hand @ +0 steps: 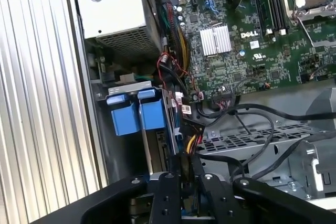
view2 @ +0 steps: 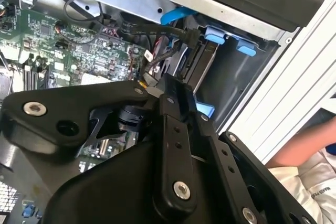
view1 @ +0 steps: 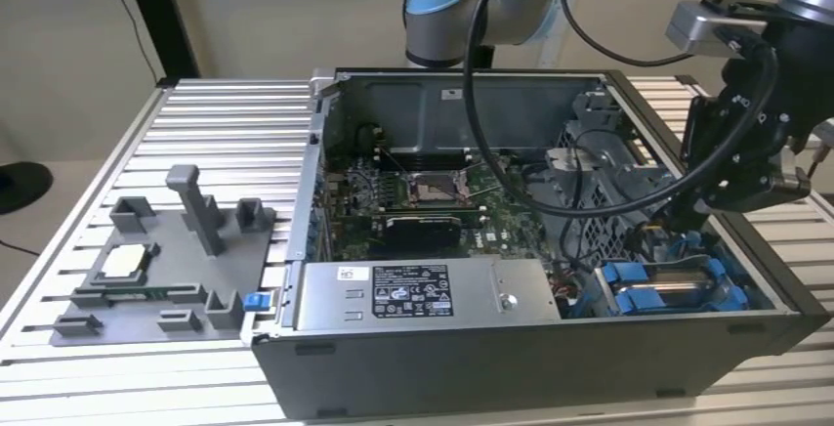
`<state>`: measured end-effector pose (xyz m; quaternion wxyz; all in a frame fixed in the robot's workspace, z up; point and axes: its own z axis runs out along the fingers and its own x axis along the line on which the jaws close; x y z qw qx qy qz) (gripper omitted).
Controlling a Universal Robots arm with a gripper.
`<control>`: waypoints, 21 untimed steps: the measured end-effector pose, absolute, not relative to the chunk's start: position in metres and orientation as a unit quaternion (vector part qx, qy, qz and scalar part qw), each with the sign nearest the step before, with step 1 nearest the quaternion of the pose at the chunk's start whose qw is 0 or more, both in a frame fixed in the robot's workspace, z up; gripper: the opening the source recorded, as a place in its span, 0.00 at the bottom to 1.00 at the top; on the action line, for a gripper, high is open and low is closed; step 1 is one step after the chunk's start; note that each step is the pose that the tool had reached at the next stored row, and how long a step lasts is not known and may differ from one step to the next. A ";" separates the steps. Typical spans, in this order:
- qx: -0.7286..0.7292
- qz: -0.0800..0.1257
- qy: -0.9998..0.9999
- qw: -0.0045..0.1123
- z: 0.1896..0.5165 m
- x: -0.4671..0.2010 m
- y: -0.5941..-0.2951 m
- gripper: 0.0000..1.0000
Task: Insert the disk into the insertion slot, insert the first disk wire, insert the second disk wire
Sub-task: 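Insert the first disk wire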
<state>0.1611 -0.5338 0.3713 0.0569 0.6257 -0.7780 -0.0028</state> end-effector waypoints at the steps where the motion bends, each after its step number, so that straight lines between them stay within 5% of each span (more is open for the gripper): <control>1: 0.626 -0.002 -0.778 0.058 0.371 0.161 -0.534 0.00; 12: 0.628 -0.007 -0.777 0.053 0.371 0.161 -0.540 0.00; 21: 0.650 0.008 -0.759 0.033 0.369 0.161 -0.547 0.00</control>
